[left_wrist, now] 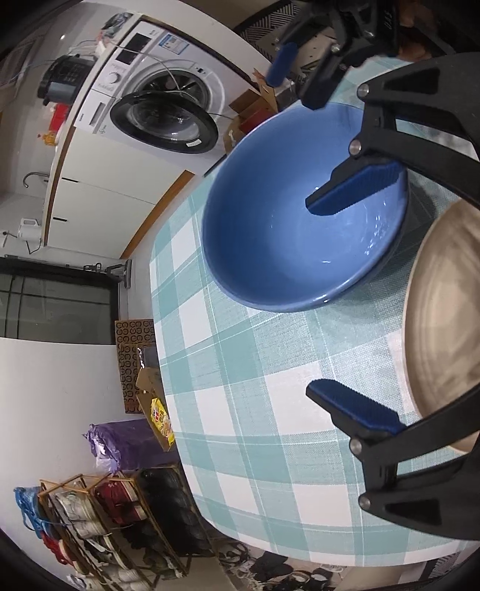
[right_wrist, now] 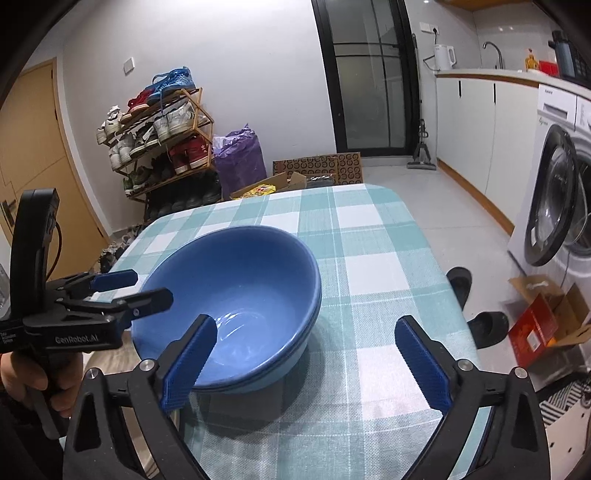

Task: Organize plates and bowls
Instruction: 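Move both open grippers to the rim of the three stacked blue bowls, then close both grippers on the rim of the stacked blue bowls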

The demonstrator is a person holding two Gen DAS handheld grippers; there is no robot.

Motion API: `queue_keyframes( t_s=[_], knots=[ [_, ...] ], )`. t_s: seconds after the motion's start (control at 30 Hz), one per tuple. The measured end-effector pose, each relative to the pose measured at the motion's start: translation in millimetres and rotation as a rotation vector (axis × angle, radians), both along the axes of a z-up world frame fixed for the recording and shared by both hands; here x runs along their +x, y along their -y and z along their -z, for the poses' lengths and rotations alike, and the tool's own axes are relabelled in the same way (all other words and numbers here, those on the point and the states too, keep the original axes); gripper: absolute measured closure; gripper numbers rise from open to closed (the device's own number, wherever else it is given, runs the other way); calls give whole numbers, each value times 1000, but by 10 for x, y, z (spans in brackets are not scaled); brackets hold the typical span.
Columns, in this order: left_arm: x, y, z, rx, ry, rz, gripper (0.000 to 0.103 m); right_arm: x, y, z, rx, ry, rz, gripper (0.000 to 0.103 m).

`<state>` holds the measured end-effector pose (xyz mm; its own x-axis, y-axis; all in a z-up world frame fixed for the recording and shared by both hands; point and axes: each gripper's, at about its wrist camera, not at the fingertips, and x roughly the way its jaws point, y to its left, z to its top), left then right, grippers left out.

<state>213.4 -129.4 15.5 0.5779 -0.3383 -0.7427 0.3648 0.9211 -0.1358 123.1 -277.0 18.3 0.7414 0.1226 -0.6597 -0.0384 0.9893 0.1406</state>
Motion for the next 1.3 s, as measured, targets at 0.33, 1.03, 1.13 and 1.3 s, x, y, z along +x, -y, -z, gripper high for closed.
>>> queue_keyframes(
  t_s=[0.33, 1.03, 1.13, 1.3],
  knots=[
    [75, 17, 111, -21, -46, -14, 11, 43, -17, 142, 48, -22, -17, 3],
    [30, 219, 183, -42, -69, 65, 20, 211, 119, 367, 228, -85, -41, 25],
    [13, 238, 183, -43, -81, 81, 38, 214, 130, 378, 258, -90, -50, 31],
    [15, 208, 185, -40, -80, 61, 49, 211, 99, 377, 260, -89, -63, 35]
  ],
)
